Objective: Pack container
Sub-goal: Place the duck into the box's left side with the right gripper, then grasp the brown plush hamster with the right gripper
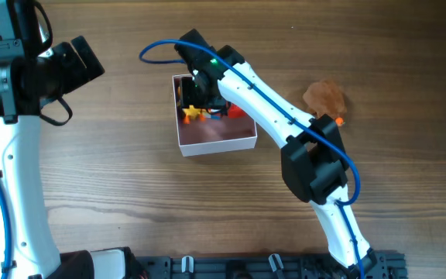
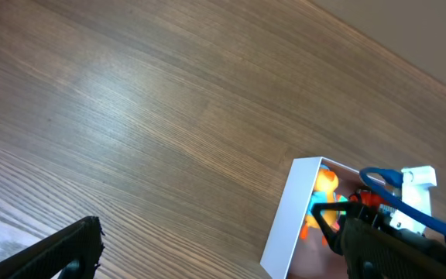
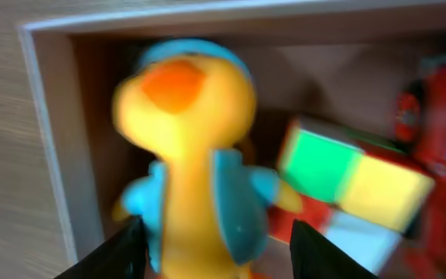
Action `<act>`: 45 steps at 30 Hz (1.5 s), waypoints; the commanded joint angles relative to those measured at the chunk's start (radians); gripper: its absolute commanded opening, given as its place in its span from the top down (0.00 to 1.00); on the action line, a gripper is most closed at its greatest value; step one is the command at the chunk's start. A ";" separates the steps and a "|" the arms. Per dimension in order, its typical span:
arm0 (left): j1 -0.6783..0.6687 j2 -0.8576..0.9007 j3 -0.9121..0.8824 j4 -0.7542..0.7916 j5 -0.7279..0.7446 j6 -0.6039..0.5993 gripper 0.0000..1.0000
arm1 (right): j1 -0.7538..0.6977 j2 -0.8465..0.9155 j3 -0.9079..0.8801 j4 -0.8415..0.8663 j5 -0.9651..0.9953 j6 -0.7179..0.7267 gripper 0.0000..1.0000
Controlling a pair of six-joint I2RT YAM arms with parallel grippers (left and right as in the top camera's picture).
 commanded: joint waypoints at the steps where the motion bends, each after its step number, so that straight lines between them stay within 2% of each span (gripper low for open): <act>1: 0.004 0.008 -0.003 -0.001 -0.013 0.014 0.00 | -0.065 -0.223 0.047 -0.033 0.140 -0.018 0.43; 3: 0.004 0.008 -0.003 -0.001 -0.013 0.014 0.00 | -0.154 -0.345 0.047 -0.059 0.143 -0.018 0.42; 6: 0.004 0.008 -0.003 -0.001 -0.013 0.014 0.00 | -0.305 -0.442 0.047 -0.119 0.143 -0.024 0.35; 9: 0.004 0.008 -0.003 -0.001 -0.013 0.014 0.00 | -0.492 -0.459 0.044 -0.250 0.135 -0.085 0.26; 12: 0.004 0.008 -0.003 -0.001 -0.013 0.014 0.00 | -0.615 -0.427 -0.005 -0.303 0.129 -0.174 0.22; 18: 0.004 0.008 -0.003 -0.005 -0.013 0.014 0.00 | -0.662 -0.292 -0.236 -0.258 0.128 -0.282 0.18; 26: 0.004 0.008 -0.003 -0.004 -0.013 0.014 0.00 | -0.661 -0.144 -0.367 -0.151 0.127 -0.335 0.18; 29: 0.004 0.008 -0.003 -0.004 -0.013 0.014 0.00 | -0.661 -0.122 -0.368 -0.140 0.127 -0.335 0.27; 30: 0.004 0.008 -0.003 -0.004 -0.013 0.014 0.00 | -0.661 -0.122 -0.368 -0.140 0.128 -0.335 0.37; 32: 0.004 0.008 -0.003 -0.004 -0.013 0.014 0.00 | -0.661 -0.122 -0.368 -0.145 0.127 -0.335 0.60; 34: 0.004 0.008 -0.003 -0.004 -0.013 0.014 0.00 | -0.661 -0.123 -0.368 -0.154 0.127 -0.336 0.94; 40: 0.004 0.008 -0.003 -0.005 -0.013 0.014 0.00 | -0.639 -0.192 -0.367 -0.192 0.128 -0.336 0.96; 45: 0.004 0.008 -0.003 -0.004 -0.013 0.013 0.00 | -0.543 -0.451 -0.365 -0.169 0.096 -0.412 0.96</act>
